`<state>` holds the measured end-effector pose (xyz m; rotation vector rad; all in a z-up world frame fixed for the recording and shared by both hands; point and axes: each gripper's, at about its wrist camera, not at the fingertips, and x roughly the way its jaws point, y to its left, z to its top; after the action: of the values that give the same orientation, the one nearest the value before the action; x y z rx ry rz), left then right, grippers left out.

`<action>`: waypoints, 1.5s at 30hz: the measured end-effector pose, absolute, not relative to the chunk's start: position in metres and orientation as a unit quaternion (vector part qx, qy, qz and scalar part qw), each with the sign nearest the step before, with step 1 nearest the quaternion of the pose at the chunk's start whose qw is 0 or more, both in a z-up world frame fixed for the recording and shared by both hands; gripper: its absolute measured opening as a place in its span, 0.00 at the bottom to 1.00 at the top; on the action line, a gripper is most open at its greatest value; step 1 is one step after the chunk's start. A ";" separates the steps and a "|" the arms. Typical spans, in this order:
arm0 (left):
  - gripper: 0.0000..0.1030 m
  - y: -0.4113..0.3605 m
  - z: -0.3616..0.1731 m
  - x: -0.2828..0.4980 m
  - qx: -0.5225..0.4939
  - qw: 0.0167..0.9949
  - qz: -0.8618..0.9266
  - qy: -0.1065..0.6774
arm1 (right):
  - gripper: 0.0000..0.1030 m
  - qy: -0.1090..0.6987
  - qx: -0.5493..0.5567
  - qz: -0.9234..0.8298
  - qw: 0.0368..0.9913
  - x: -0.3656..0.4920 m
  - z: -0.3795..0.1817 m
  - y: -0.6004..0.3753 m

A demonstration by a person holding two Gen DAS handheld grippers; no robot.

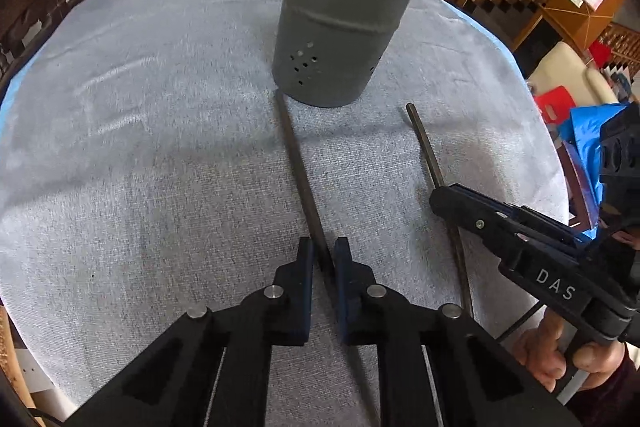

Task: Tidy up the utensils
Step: 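Close the left tool on one dark chopstick while the right tool grasps the other, then lift both held chopsticks upright and raise them over the dark grey cup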

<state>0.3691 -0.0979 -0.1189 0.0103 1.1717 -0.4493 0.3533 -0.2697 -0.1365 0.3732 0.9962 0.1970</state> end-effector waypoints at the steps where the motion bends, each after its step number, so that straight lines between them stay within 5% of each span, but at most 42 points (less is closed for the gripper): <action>1: 0.09 -0.095 -0.119 0.369 0.003 0.808 -0.211 0.550 | 0.20 0.475 0.175 0.093 0.857 0.353 -0.137 -0.269; 13: 0.08 -0.072 -0.121 0.372 -0.002 0.790 -0.213 0.575 | 0.19 0.517 0.176 0.097 0.832 0.362 -0.135 -0.259; 18: 0.28 -0.076 -0.117 0.392 0.002 0.790 -0.205 0.577 | 0.26 0.525 0.199 0.078 0.824 0.383 -0.128 -0.266; 29: 0.28 -0.102 -0.114 0.452 -0.002 0.781 -0.194 0.594 | 0.27 0.577 0.166 0.044 0.798 0.421 -0.132 -0.257; 33: 0.21 -0.108 -0.118 0.464 -0.002 0.777 -0.193 0.599 | 0.24 0.590 0.126 0.030 0.797 0.428 -0.129 -0.245; 38: 0.08 -0.117 -0.123 0.486 -0.020 0.774 -0.192 0.603 | 0.08 0.597 0.104 0.023 0.795 0.437 -0.128 -0.238; 45: 0.07 -0.094 -0.111 0.478 -0.026 0.792 -0.181 0.583 | 0.06 0.569 0.131 0.046 0.811 0.422 -0.118 -0.256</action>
<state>0.4783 -0.0940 -0.1112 -0.0565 1.2540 -0.3886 0.4222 -0.2558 -0.1183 0.2806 1.2149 0.0987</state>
